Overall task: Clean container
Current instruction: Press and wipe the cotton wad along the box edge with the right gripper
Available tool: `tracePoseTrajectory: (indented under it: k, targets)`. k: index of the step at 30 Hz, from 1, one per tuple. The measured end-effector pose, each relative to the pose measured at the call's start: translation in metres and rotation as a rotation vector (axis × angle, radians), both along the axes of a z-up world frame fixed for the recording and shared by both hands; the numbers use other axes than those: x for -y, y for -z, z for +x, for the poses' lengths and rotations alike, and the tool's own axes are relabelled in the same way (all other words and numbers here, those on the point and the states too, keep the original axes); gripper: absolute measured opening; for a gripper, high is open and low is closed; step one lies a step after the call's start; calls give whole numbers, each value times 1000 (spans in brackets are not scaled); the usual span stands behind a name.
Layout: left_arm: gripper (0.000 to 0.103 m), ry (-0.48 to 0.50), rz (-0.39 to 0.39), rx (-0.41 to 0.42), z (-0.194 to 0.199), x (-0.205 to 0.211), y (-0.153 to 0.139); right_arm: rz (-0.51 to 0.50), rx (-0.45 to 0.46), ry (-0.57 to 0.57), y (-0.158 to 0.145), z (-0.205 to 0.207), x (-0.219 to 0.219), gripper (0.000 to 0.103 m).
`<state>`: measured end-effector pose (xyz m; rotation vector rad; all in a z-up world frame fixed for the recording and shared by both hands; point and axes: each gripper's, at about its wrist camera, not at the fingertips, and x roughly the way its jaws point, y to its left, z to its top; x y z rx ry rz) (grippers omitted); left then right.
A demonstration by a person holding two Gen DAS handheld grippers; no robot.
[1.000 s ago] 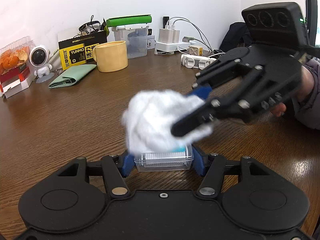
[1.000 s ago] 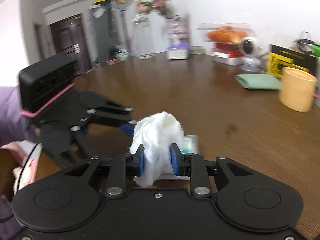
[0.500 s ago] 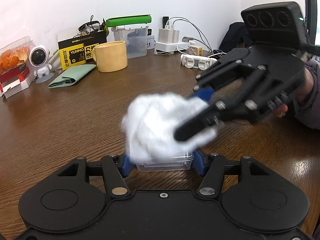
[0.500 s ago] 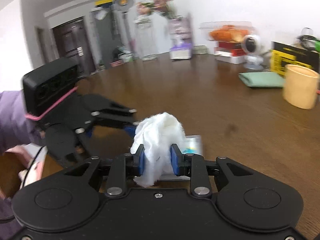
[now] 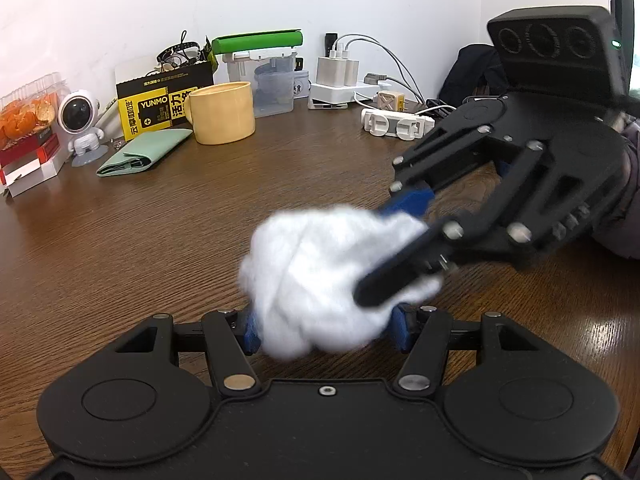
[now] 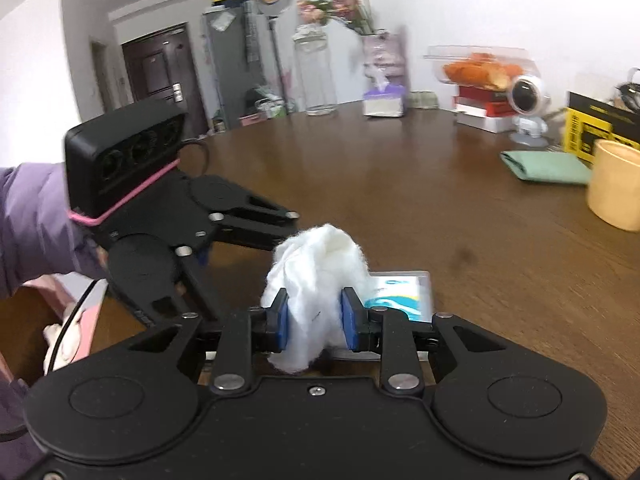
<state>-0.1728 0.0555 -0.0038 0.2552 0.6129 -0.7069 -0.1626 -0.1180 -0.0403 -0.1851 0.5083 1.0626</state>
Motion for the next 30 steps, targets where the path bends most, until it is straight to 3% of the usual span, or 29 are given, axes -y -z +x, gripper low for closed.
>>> tracePoseTrajectory:
  k: [3, 8, 13, 18, 23, 26, 30]
  targets:
    - [58, 0, 0, 0, 0, 0, 0, 13, -13, 63, -1, 8, 8, 29]
    - [58, 0, 1, 0, 0, 0, 0, 9, -9, -27, 0, -2, -1, 29]
    - [58, 1, 0, 0, 0, 0, 0, 22, -18, 56, 0, 8, 8, 29]
    - [58, 1, 0, 0, 0, 0, 0, 14, -24, -26, 1, 0, -2, 29]
    - [58, 1, 0, 0, 0, 0, -1, 17, -18, 64, -1, 8, 7, 29]
    - [58, 1, 0, -1, 0, 0, -1, 28, -41, 1, -1, 5, 3, 29]
    - [58, 1, 0, 0, 0, 0, -1, 19, -26, 35, -1, 6, 4, 29]
